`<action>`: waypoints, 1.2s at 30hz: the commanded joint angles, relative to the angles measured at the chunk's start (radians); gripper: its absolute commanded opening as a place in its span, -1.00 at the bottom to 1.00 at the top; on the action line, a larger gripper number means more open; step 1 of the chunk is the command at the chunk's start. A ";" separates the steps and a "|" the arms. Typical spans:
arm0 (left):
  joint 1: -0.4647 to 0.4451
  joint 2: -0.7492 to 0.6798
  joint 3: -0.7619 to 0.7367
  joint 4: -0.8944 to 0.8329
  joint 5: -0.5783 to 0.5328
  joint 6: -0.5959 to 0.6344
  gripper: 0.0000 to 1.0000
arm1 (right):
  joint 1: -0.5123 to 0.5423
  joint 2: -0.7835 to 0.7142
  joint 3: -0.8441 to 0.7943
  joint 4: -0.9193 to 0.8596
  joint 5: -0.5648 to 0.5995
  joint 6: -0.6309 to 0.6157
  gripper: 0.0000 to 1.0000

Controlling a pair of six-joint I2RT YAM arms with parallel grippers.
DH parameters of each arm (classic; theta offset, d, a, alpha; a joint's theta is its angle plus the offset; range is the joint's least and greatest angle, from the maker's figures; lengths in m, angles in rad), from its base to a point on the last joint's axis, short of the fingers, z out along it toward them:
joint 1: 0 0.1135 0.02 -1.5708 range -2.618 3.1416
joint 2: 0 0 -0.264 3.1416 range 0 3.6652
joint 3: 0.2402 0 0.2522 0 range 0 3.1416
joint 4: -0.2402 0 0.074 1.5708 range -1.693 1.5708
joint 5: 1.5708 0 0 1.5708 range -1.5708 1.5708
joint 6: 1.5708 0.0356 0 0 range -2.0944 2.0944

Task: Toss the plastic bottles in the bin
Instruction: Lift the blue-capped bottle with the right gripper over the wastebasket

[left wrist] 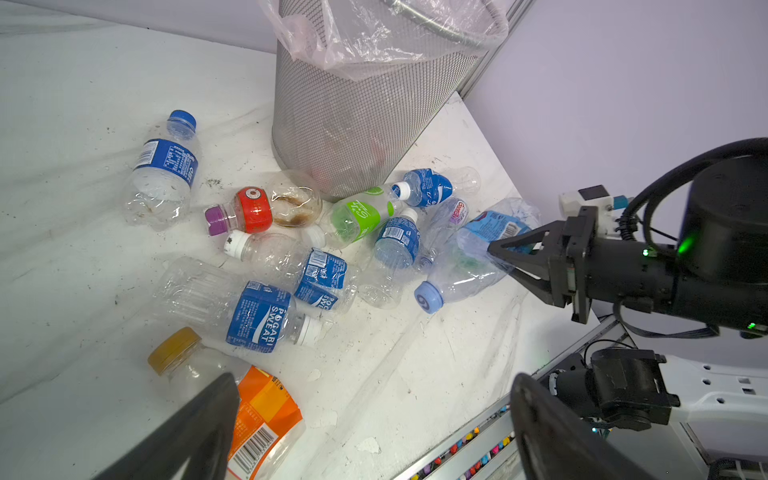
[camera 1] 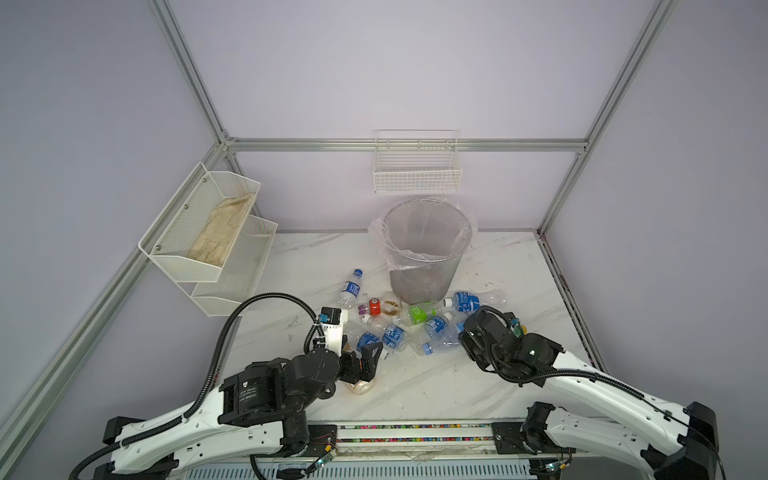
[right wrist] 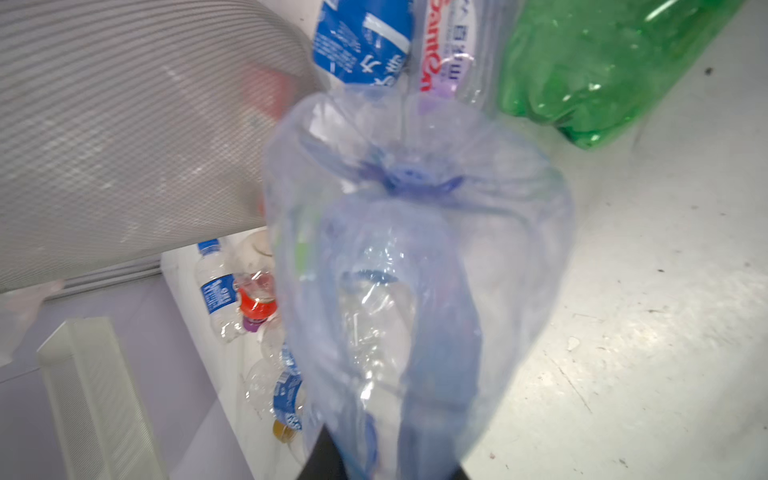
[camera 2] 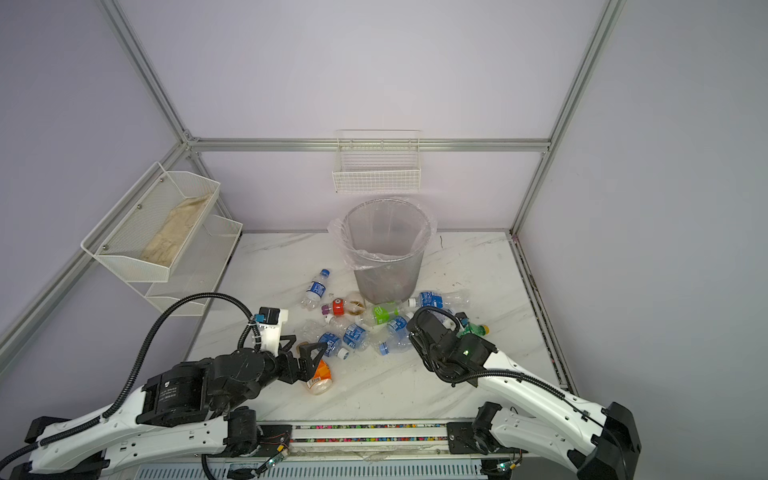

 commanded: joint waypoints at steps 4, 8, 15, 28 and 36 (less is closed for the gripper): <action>-0.002 -0.001 -0.016 0.011 -0.025 -0.012 1.00 | 0.037 0.017 0.159 0.020 0.093 -0.204 -1.00; -0.002 0.000 -0.014 0.011 -0.027 -0.013 1.00 | 0.073 0.028 0.241 0.048 0.112 -0.303 -1.00; -0.002 -0.011 -0.024 0.011 -0.032 -0.022 1.00 | 0.154 0.070 0.442 0.025 0.187 -0.477 -1.00; -0.004 -0.046 -0.036 0.010 -0.051 -0.032 1.00 | 0.234 0.166 0.737 -0.045 0.251 -0.702 -1.00; -0.003 -0.058 -0.037 0.011 -0.056 -0.032 1.00 | 0.233 0.192 0.847 -0.055 0.264 -0.772 -1.00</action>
